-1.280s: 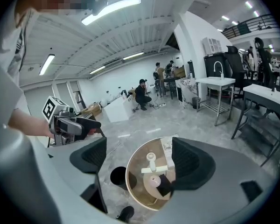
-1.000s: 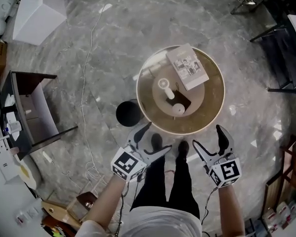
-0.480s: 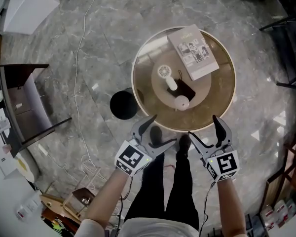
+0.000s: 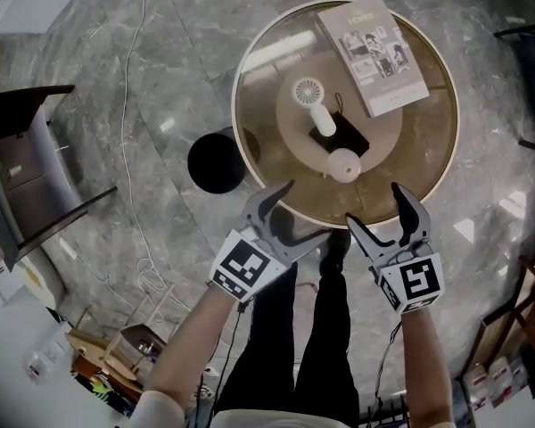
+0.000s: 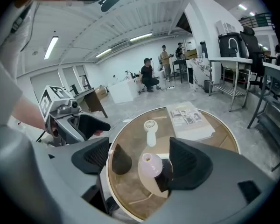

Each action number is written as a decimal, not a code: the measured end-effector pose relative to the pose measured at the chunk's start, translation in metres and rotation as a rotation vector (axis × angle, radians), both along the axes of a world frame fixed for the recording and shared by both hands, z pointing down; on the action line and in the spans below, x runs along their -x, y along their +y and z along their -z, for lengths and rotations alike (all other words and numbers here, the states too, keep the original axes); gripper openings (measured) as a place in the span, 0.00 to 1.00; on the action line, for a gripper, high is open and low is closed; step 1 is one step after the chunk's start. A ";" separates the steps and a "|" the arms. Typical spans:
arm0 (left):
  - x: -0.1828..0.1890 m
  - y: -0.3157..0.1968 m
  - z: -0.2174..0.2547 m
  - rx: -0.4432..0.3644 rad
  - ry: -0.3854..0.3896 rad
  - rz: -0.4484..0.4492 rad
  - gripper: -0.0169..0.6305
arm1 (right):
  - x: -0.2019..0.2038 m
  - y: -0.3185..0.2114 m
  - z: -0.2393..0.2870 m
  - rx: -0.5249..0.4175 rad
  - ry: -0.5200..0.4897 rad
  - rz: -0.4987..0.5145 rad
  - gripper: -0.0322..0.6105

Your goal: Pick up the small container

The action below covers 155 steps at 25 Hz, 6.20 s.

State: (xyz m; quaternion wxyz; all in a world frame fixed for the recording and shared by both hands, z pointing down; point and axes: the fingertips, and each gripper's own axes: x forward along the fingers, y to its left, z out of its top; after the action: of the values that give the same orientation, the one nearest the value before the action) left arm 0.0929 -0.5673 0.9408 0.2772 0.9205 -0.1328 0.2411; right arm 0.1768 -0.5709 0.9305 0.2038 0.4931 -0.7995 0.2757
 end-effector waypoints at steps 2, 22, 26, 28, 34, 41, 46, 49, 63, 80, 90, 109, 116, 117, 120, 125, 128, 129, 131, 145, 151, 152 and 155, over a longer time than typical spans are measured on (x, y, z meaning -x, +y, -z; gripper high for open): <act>0.000 0.001 -0.018 0.004 -0.008 -0.005 0.71 | 0.002 -0.001 -0.019 0.007 0.010 0.012 0.70; -0.007 0.000 -0.123 0.212 0.031 0.056 0.67 | 0.019 -0.026 -0.121 -0.009 0.101 0.100 0.53; -0.008 -0.003 -0.128 0.271 0.072 0.095 0.67 | 0.020 -0.028 -0.126 -0.023 0.113 0.112 0.46; -0.008 -0.006 -0.129 0.305 0.097 0.123 0.67 | 0.020 -0.028 -0.129 -0.028 0.124 0.118 0.43; -0.008 -0.012 -0.136 0.384 0.150 0.190 0.65 | 0.021 -0.029 -0.129 -0.071 0.133 0.115 0.38; -0.011 -0.012 -0.139 0.478 0.216 0.244 0.63 | 0.023 -0.026 -0.123 -0.126 0.161 0.151 0.29; -0.015 -0.012 -0.138 0.562 0.286 0.290 0.62 | 0.021 -0.027 -0.122 -0.105 0.117 0.127 0.28; -0.016 -0.012 -0.140 0.612 0.328 0.315 0.63 | 0.021 -0.028 -0.122 -0.096 0.119 0.140 0.28; -0.025 -0.034 -0.145 0.967 0.658 0.544 0.62 | 0.030 -0.035 -0.113 -0.087 0.080 0.163 0.28; -0.042 -0.037 -0.125 1.083 0.905 0.523 0.60 | 0.047 -0.023 -0.078 -0.098 0.029 0.206 0.28; -0.044 -0.027 -0.085 1.061 0.981 0.476 0.46 | 0.043 -0.012 -0.038 -0.112 0.020 0.204 0.28; -0.036 -0.005 0.090 1.020 1.139 0.507 0.45 | 0.051 0.015 0.136 -0.218 0.004 0.286 0.28; -0.039 0.011 0.166 0.996 1.163 0.546 0.45 | 0.050 0.031 0.214 -0.279 0.027 0.398 0.28; -0.039 0.014 0.177 0.991 1.164 0.551 0.45 | 0.049 0.034 0.224 -0.285 0.035 0.416 0.28; -0.039 0.026 0.211 0.979 1.172 0.570 0.45 | 0.049 0.045 0.258 -0.303 0.019 0.438 0.28; -0.036 0.048 0.263 0.946 1.182 0.600 0.46 | 0.050 0.069 0.309 -0.326 0.004 0.478 0.28; -0.037 0.064 0.293 0.928 1.190 0.613 0.46 | 0.048 0.085 0.338 -0.347 -0.015 0.479 0.28; -0.037 0.071 0.302 0.924 1.191 0.619 0.46 | 0.049 0.091 0.348 -0.353 -0.024 0.479 0.28; -0.036 0.083 0.321 0.920 1.194 0.625 0.46 | 0.049 0.103 0.368 -0.361 -0.043 0.472 0.28; 0.004 0.165 0.433 0.911 1.197 0.671 0.46 | 0.086 0.184 0.480 -0.366 -0.101 0.498 0.28; 0.035 0.199 0.477 0.919 1.178 0.622 0.46 | 0.118 0.219 0.523 -0.392 -0.095 0.448 0.28; 0.041 0.204 0.483 0.922 1.174 0.610 0.46 | 0.124 0.224 0.529 -0.393 -0.088 0.438 0.28; 0.058 0.221 0.499 0.941 1.165 0.574 0.46 | 0.138 0.239 0.544 -0.383 -0.046 0.404 0.28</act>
State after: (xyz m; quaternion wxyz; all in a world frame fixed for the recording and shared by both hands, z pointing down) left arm 0.0352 -0.3461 0.4415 0.7123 0.6149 -0.0827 -0.3281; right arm 0.0385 -0.3317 0.3863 0.1394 0.3468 -0.9237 0.0843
